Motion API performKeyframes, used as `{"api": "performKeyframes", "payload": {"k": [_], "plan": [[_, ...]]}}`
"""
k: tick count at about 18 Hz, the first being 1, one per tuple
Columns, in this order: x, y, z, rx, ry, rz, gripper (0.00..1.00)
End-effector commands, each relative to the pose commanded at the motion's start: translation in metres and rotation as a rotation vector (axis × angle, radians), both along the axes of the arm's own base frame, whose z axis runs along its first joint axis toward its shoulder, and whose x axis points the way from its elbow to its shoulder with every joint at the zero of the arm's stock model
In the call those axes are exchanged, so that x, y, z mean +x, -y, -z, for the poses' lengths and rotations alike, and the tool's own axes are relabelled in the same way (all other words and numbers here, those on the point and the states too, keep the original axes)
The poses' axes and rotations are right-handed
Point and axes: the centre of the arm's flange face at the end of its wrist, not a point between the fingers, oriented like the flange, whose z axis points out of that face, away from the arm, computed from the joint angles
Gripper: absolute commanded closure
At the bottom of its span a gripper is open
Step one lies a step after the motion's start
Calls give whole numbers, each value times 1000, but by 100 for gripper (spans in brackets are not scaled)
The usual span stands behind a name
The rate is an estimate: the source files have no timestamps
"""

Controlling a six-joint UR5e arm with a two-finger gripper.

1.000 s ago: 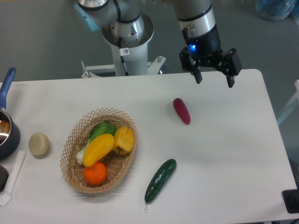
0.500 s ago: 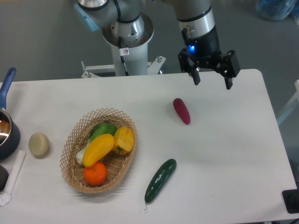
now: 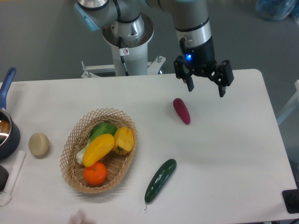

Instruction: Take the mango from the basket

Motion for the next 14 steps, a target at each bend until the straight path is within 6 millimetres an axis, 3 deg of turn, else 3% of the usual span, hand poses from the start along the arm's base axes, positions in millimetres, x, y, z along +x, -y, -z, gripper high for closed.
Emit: {"api": "performKeyframes", "payload": {"k": [5, 14], "plan": [[20, -39, 27, 22, 64, -44, 0], [27, -61, 45, 126, 177, -133, 0]]}}
